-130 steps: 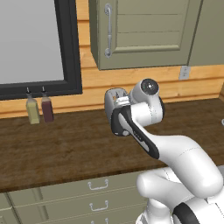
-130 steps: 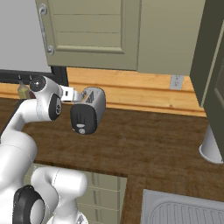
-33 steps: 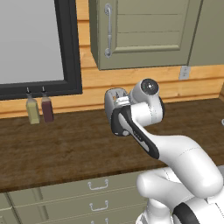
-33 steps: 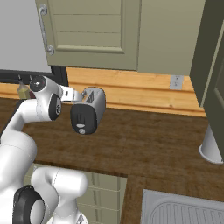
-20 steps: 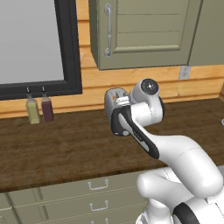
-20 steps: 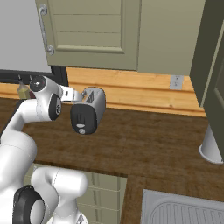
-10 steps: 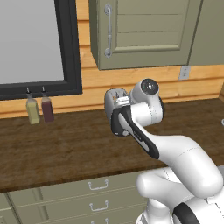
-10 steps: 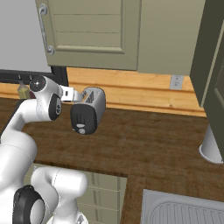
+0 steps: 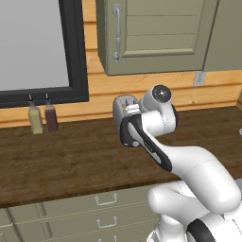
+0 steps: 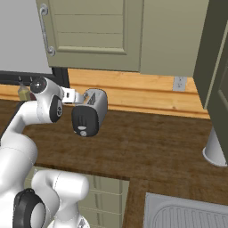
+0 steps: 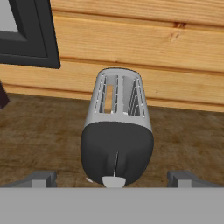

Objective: Start the toaster. Once the lever pops up, take the bread to the plate on the dining counter.

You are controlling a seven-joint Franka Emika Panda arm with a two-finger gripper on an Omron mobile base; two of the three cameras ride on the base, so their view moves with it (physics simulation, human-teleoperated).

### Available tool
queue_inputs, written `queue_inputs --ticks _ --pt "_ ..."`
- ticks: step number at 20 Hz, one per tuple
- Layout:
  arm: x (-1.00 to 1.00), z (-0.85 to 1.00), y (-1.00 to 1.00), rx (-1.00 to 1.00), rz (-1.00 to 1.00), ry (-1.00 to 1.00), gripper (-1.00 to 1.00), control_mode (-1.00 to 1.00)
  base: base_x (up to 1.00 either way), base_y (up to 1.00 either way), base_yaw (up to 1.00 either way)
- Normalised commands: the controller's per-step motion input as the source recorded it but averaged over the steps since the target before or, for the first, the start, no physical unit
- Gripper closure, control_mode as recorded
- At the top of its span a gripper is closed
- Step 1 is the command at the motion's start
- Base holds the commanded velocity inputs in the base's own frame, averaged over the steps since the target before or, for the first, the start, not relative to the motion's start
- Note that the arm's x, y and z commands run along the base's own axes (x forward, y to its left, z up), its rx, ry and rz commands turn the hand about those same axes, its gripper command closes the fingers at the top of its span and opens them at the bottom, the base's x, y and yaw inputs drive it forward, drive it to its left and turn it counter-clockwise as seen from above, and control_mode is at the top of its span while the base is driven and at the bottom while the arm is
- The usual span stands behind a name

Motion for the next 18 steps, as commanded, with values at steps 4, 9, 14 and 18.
queue_inputs --ticks 4,9,14,18 --pt "0.00 0.00 0.00 0.00 0.00 0.00 -1.00 -1.00 0.00 0.00 0.00" --pt "0.00 0.00 0.00 0.00 0.00 0.00 -1.00 -1.00 0.00 0.00 0.00" --pt "0.00 0.00 0.00 0.00 0.00 0.00 -1.00 -1.00 0.00 0.00 0.00" --pt "0.00 0.00 0.00 0.00 0.00 0.00 -1.00 -1.00 0.00 0.00 0.00"
